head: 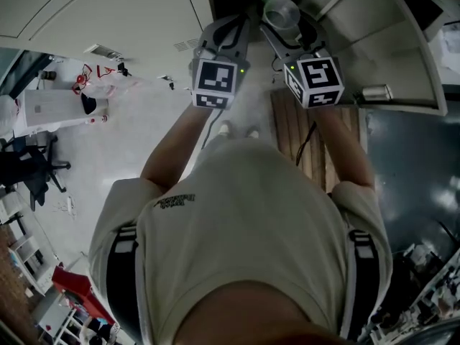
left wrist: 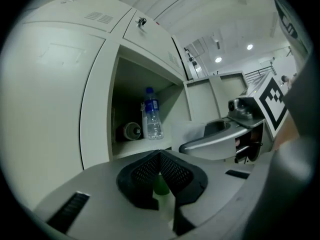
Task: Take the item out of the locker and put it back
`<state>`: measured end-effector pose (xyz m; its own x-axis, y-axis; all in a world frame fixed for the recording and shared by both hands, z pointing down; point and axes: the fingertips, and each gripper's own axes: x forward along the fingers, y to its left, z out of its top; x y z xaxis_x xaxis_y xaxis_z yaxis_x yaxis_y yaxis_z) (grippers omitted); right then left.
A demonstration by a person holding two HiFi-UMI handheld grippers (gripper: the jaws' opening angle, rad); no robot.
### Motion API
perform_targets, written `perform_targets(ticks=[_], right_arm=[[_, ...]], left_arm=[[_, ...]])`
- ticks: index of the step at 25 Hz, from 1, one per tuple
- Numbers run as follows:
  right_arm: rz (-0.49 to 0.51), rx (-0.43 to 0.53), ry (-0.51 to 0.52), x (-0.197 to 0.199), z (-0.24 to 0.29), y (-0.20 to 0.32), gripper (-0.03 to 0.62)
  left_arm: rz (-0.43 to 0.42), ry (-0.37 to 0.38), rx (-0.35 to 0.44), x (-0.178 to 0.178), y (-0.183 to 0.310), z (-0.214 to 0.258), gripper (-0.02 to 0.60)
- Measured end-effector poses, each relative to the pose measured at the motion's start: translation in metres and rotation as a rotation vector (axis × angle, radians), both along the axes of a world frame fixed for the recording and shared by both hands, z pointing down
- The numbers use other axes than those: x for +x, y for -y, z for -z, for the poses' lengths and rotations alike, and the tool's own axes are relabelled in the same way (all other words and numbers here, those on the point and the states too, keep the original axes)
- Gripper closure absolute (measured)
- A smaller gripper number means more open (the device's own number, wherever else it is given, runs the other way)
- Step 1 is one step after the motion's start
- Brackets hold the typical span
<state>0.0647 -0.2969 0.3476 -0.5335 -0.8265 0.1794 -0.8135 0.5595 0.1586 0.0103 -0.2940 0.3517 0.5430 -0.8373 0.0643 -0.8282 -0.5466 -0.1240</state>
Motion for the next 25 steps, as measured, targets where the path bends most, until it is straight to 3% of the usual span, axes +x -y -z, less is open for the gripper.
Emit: perform_targets(ticks=[11, 17, 25], right_arm=[[-0.027, -0.145, -0.035, 0.005, -0.082, 0.046, 0.309], [-0.048, -0.237, -0.041, 0.006, -0.135, 0.061, 0.309], [-0.034, -0.255, -0.086, -0.006, -0.171, 0.068, 0.309]], left_arm=[[0.027, 0.009, -0.145, 0.010, 0.033, -0.071, 0.568], [0.043, 0.035, -0.184, 0.015, 0.044, -0.101, 0.568], [0.048, 0.045, -0.239, 0.021, 0.048, -0.132, 0.568]])
